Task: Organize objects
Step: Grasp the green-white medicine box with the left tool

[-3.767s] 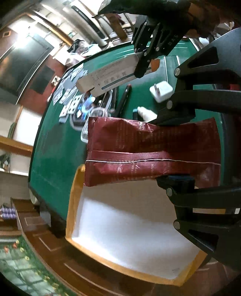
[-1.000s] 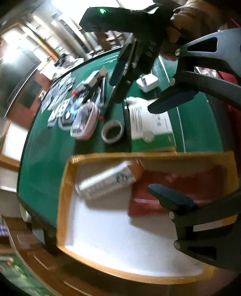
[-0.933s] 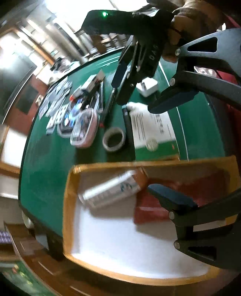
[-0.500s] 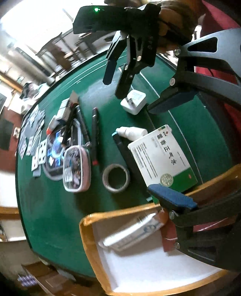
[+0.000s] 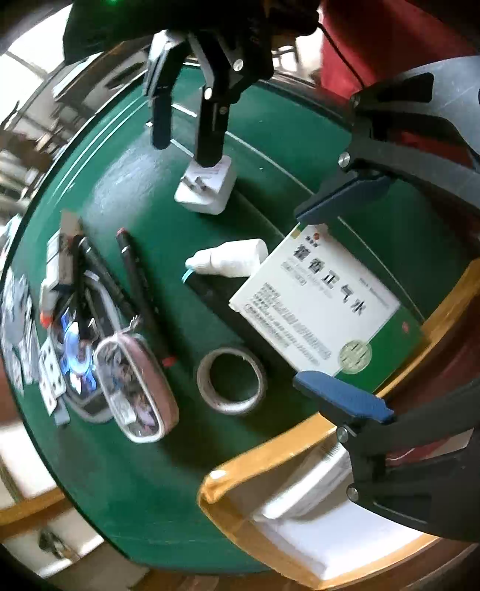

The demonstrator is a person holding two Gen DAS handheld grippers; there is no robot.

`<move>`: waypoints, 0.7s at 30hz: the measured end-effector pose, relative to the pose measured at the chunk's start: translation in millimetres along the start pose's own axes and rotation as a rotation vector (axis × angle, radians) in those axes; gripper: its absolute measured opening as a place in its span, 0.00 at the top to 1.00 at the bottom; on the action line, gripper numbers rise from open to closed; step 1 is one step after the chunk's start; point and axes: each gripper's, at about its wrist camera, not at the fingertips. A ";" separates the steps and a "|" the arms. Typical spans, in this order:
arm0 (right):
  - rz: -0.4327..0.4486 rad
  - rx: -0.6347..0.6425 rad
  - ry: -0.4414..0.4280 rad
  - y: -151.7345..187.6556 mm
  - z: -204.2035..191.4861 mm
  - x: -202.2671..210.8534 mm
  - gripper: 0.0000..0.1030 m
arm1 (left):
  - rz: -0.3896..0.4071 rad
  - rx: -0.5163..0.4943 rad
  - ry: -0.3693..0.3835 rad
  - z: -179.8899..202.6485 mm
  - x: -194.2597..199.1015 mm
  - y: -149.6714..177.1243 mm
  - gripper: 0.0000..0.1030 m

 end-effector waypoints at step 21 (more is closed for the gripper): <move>-0.078 0.067 0.003 11.4 1.1 -16.9 0.20 | -0.032 0.080 0.049 34.6 -18.6 26.9 0.18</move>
Point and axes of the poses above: each gripper's, at about its wrist camera, not at the fingertips, and x roughly against the way its jaws point, z to its right, y to its underside
